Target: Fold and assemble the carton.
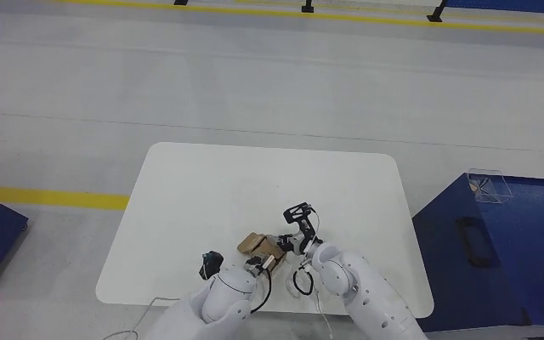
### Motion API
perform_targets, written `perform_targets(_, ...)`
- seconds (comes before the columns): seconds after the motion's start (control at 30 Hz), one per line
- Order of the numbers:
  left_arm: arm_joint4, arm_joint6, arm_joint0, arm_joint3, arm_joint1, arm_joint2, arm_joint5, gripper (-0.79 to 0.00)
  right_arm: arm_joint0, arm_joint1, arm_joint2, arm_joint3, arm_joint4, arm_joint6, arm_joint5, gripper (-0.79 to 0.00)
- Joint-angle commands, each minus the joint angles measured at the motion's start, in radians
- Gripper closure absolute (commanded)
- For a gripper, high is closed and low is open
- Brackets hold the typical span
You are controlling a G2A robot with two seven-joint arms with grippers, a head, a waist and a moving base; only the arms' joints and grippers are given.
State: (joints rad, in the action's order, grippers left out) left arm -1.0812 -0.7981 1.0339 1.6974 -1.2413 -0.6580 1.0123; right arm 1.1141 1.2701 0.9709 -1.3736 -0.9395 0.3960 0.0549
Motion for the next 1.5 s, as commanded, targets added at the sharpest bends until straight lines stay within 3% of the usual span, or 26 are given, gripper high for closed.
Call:
perform_targets(0.0, -0.040, -0.010, -0.015, 0.011, 0.004, -0.001, 0.000, -0.785, 0.002, 0.002, 0.008, -0.008, 0.028, -0.032, 0.012, -0.785)
perform_targets(0.13, -0.022, -0.034, 0.017, 0.092, 0.016, -0.057, -0.024, -0.785, 0.040, -0.011, 0.073, -0.041, 0.085, -0.047, 0.090, -0.785)
perform_targets(0.37, 0.040, -0.089, 0.123, 0.254, 0.027, -0.123, -0.090, -0.785, 0.156, -0.058, 0.196, -0.127, 0.004, 0.043, 0.232, -0.785)
perform_targets(0.53, 0.060, -0.070, 0.152, 0.284, 0.029, -0.137, -0.122, -0.785, 0.216, -0.077, 0.222, -0.166, -0.067, 0.131, 0.277, -0.785)
perform_targets(0.87, 0.060, -0.070, 0.152, 0.284, 0.029, -0.137, -0.122, -0.785, 0.130, -0.048, 0.112, -0.061, -0.149, 0.075, 0.142, -0.785)
perform_targets(1.2, 0.113, -0.009, 0.176, 0.271, 0.031, -0.143, -0.146, -0.785, -0.023, 0.010, 0.010, 0.082, -0.041, -0.007, 0.037, -0.785)
perform_targets(1.33, 0.113, -0.009, 0.176, 0.271, 0.031, -0.143, -0.146, -0.785, -0.085, 0.045, -0.046, 0.153, -0.014, -0.058, -0.065, -0.785)
perform_targets(1.47, 0.113, -0.009, 0.176, 0.271, 0.031, -0.143, -0.146, -0.785, -0.111, 0.059, -0.066, 0.199, -0.008, -0.062, -0.075, -0.785)
